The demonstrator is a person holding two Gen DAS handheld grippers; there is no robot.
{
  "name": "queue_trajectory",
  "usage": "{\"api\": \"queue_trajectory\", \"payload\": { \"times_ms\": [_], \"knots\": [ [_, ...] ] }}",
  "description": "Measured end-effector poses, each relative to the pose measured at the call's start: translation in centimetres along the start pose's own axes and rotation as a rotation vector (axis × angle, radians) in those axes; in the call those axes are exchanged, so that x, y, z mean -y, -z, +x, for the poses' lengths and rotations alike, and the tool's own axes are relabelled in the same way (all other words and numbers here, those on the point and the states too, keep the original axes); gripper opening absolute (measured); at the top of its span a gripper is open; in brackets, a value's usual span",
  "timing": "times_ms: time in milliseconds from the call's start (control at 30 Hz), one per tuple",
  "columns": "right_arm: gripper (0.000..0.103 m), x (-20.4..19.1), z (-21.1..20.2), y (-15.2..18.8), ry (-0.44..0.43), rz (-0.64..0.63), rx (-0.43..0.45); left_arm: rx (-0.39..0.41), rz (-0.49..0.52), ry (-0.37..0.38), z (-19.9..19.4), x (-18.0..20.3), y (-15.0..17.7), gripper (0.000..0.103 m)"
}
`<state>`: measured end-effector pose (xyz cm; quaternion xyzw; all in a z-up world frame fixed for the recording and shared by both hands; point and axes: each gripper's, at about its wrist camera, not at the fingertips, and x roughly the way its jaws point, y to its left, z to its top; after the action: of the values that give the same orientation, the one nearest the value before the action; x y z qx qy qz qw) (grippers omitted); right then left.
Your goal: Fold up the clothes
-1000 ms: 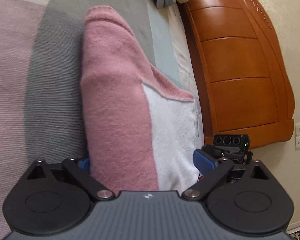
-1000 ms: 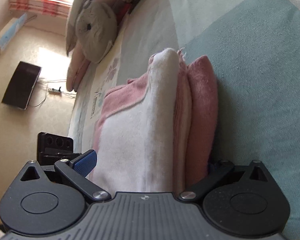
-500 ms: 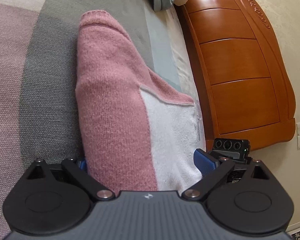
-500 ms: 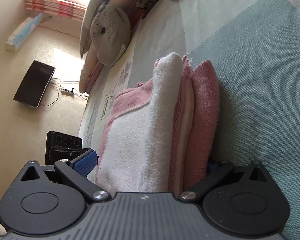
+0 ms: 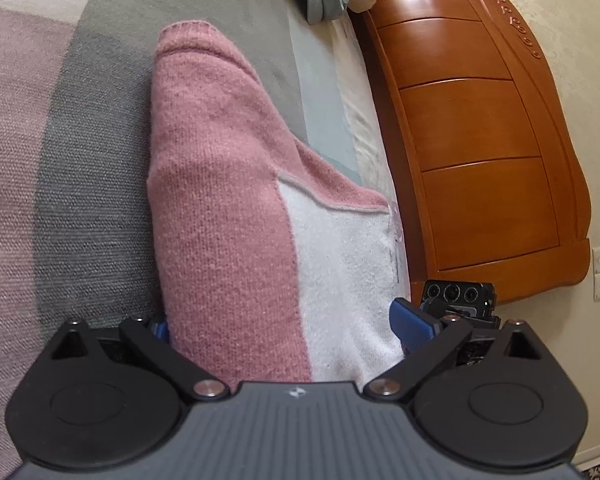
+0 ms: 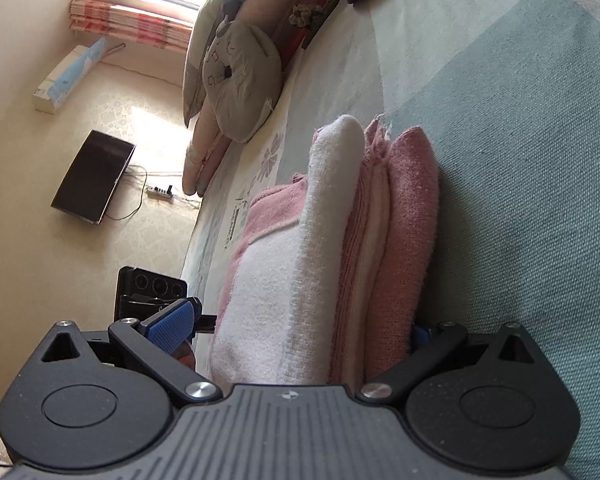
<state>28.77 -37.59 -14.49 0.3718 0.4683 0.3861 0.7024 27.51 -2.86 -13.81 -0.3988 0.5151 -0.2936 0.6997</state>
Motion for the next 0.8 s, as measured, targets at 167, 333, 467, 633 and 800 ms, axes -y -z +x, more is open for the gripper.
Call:
{"api": "queue_trajectory", "payload": {
  "times_ms": [167, 333, 467, 633, 800],
  "knots": [
    [0.103, -0.6, 0.6, 0.3, 0.061, -0.010, 0.000, -0.002, -0.017, 0.005, 0.9, 0.1, -0.5, 0.101],
    [0.103, -0.6, 0.7, 0.4, 0.064, -0.009, 0.020, -0.010, 0.035, -0.013, 1.2, 0.7, -0.3, 0.102],
    [0.103, -0.6, 0.8, 0.4, 0.074, -0.009, 0.018, -0.012, 0.012, -0.004, 1.0, 0.4, -0.4, 0.102],
    [0.103, -0.1, 0.1, 1.0, 0.028, -0.020, 0.054, 0.012, 0.062, -0.006, 1.3, 0.8, 0.3, 0.102],
    [0.103, -0.4, 0.3, 1.1, 0.041, -0.034, 0.076, 0.003, 0.042, -0.005, 1.3, 0.8, 0.0, 0.102]
  ]
}}
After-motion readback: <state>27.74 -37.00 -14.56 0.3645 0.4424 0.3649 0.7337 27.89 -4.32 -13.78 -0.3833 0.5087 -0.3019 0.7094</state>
